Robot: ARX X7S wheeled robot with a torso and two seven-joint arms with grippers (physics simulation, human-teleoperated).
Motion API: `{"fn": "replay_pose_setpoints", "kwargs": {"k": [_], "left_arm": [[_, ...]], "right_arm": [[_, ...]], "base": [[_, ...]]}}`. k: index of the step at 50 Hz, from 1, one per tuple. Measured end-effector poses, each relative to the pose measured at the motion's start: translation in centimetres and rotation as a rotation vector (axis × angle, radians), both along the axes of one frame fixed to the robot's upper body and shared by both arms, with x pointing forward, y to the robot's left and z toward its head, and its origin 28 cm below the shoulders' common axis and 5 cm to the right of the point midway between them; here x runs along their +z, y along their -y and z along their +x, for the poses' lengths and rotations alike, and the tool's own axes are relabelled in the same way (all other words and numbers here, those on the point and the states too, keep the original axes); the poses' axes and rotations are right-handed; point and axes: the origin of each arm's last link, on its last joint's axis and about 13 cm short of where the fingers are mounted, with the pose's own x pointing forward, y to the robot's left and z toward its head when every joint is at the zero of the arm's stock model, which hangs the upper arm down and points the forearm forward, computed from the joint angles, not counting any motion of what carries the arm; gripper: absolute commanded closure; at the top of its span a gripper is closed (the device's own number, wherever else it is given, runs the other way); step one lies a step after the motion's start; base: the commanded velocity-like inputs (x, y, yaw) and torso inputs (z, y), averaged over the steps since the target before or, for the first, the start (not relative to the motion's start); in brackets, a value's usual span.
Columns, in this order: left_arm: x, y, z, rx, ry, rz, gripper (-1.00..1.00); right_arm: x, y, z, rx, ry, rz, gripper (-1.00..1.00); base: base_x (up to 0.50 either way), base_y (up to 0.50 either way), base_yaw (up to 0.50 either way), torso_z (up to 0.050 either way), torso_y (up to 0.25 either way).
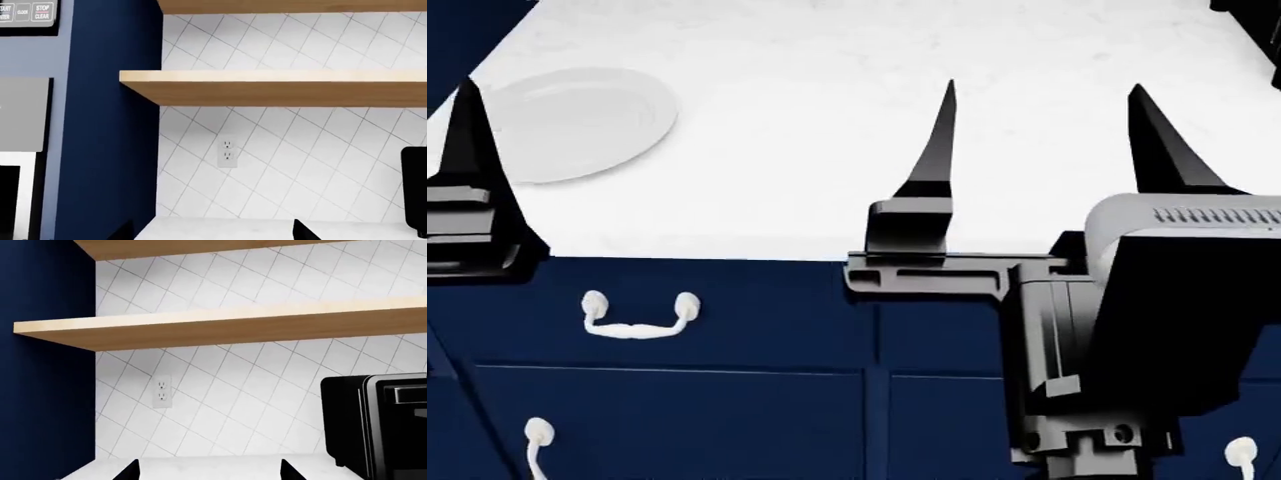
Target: Pick the steak from the top rack in the oven and place it on the plate on the counter.
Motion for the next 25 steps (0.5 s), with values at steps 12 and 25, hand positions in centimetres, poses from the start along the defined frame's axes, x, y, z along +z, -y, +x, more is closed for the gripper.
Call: {"fn": "replay_pose_setpoints", "kwargs": {"k": [12, 25], "left_arm": [[1.1, -0.1, -0.6, 0.01, 0.039, 0.009, -1.0], [1.2, 0.0, -0.9, 0.008, 0.046, 0.017, -1.0]], "right_arm": [[1.3, 0.1, -0.6, 0.013, 0.038, 0.004, -1.0], [1.4, 0.1, -1.0, 0.021, 0.047, -0.006, -1.0]], "base": [[-0.09, 0.5, 0.0, 0.0, 0.0], [-0.02, 0.5, 0.0, 0.0, 0.0]]}}
